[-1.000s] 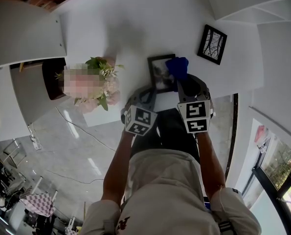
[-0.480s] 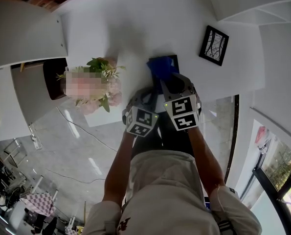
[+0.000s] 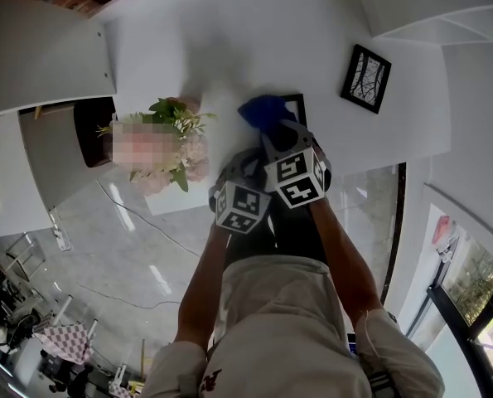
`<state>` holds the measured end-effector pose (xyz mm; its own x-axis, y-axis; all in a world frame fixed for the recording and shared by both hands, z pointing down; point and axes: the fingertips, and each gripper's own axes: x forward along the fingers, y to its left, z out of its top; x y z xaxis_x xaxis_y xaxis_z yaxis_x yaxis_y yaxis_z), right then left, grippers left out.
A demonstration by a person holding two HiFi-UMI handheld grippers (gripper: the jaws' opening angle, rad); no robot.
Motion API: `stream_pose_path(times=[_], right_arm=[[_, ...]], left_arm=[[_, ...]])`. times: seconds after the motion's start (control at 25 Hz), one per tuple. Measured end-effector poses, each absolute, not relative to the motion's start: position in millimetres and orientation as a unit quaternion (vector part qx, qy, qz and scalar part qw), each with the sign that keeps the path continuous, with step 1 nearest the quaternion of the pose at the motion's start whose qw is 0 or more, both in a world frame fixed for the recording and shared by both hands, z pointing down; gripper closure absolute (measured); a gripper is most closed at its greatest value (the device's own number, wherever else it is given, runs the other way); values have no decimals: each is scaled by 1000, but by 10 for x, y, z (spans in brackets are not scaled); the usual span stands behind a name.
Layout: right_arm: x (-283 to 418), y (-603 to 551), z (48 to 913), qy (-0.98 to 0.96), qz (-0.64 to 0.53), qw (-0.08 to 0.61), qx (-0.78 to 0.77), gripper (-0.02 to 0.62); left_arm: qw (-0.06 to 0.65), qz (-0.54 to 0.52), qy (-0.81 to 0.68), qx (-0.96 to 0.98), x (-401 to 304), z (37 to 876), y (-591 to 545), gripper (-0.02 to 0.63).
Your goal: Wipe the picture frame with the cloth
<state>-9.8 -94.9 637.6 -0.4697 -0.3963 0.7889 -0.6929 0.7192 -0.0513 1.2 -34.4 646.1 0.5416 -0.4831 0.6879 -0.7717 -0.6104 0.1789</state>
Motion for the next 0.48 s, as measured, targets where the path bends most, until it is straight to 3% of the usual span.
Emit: stream_pose_path(times=[0.48], right_arm=[[-57,-992,6465,-840,158,398,332,512]], left_arm=[[243,298,-378,842,5,6468,-342,603]])
